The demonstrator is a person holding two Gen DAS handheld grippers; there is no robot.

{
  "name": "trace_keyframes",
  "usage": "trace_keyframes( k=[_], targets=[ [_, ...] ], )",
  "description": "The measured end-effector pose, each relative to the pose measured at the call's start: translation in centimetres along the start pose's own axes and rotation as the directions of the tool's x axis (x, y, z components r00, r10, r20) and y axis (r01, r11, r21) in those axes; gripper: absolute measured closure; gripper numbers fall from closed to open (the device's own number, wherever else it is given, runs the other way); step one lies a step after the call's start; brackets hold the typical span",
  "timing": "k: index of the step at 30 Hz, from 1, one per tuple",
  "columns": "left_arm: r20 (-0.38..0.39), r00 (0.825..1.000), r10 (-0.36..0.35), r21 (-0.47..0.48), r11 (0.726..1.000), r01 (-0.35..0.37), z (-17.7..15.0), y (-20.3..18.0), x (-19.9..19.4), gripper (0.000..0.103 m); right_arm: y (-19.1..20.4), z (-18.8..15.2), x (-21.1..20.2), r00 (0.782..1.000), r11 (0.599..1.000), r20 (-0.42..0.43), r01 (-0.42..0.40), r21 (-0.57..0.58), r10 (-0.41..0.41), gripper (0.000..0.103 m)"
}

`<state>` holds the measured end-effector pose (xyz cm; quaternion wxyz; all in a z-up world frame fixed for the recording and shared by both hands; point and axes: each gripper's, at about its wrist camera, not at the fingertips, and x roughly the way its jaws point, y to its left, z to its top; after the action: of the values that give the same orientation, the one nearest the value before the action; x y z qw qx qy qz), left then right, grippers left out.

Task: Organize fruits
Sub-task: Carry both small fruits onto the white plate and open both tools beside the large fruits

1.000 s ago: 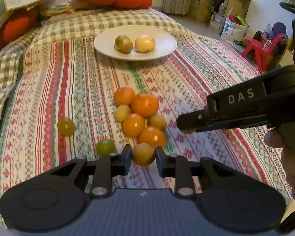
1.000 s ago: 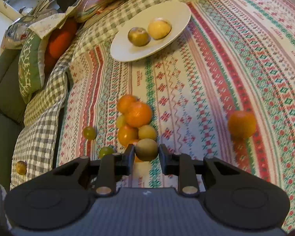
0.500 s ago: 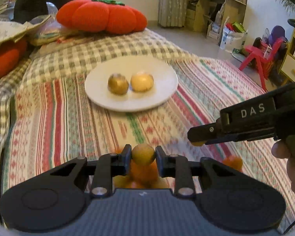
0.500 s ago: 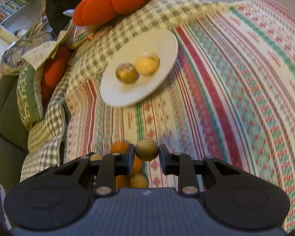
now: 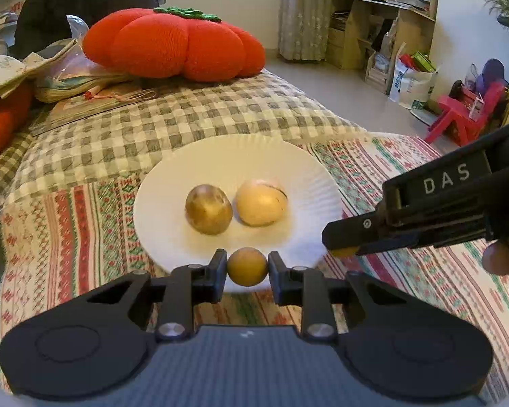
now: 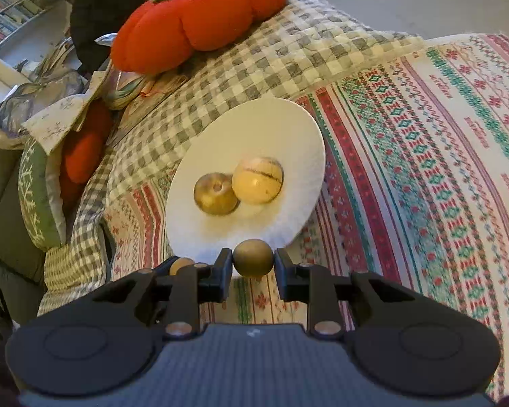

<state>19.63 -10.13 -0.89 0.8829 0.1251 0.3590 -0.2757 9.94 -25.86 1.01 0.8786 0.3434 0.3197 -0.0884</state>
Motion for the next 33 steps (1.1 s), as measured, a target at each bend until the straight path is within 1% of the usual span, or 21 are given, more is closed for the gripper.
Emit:
trace_keyframes(
  k=[5,10,13,16,19,22,25,29,30,31,32,33],
  targets=[
    [-0.009,1.0,0.006,0.013,1.0,-0.006,1.0,0.5,2.1,0.1,0.5,1.4,2.1,1.0,1.0,-0.017,-0.003,0.009,0.003,0.079],
    [-0.035,0.999,0.019,0.01,1.0,-0.019,1.5,1.0,3.9,0.1,1.0,2.2,4.0,0.999,0.999,-0.032,0.036,-0.002,-0.036,0.079],
    [-0.054,0.998,0.01,0.004,1.0,-0.01,1.7,1.3,4.8,0.1,1.1,2.7,4.8,0.998,0.998,-0.035,0.055,-0.001,-0.055,0.079],
    [-0.07,0.998,0.01,0.002,1.0,-0.01,1.9,1.2,5.5,0.1,1.0,3.0,5.5,0.997,0.998,-0.04,0.068,0.005,-0.067,0.079],
    [-0.088,0.996,-0.011,-0.019,1.0,0.009,2.1,1.4,6.2,0.1,0.9,3.2,6.0,0.996,0.997,-0.049,0.08,0.002,-0.08,0.079],
    [-0.098,0.995,-0.018,-0.017,1.0,0.017,2.2,1.4,6.6,0.1,0.9,3.2,6.3,0.994,0.996,-0.056,0.091,0.0,-0.091,0.079],
    [-0.112,0.994,-0.015,-0.012,1.0,0.014,2.2,1.4,7.0,0.1,0.9,3.2,6.6,0.994,0.996,-0.058,0.09,0.005,-0.089,0.079],
    [-0.113,0.993,-0.022,-0.025,1.0,0.019,2.2,1.6,7.2,0.099,1.2,3.2,6.9,0.994,0.996,-0.066,0.091,0.0,-0.091,0.077],
    [-0.114,0.993,-0.025,-0.029,0.999,0.022,2.2,1.6,7.2,0.095,1.3,3.2,6.8,0.994,0.996,-0.064,0.092,0.0,-0.092,0.073],
    [-0.115,0.993,-0.025,-0.032,0.999,0.021,2.3,1.7,7.2,0.087,1.3,3.3,6.7,0.994,0.996,-0.064,0.09,0.001,-0.09,0.067],
    [-0.117,0.993,-0.024,-0.034,0.999,0.02,2.3,1.8,7.1,0.08,1.3,3.3,6.5,0.995,0.996,-0.063,0.084,0.002,-0.084,0.065],
    [-0.117,0.993,-0.026,-0.035,0.999,0.022,2.3,1.8,6.9,0.066,1.3,3.4,6.2,0.995,0.997,-0.062,0.081,0.0,-0.081,0.06]
  ],
)
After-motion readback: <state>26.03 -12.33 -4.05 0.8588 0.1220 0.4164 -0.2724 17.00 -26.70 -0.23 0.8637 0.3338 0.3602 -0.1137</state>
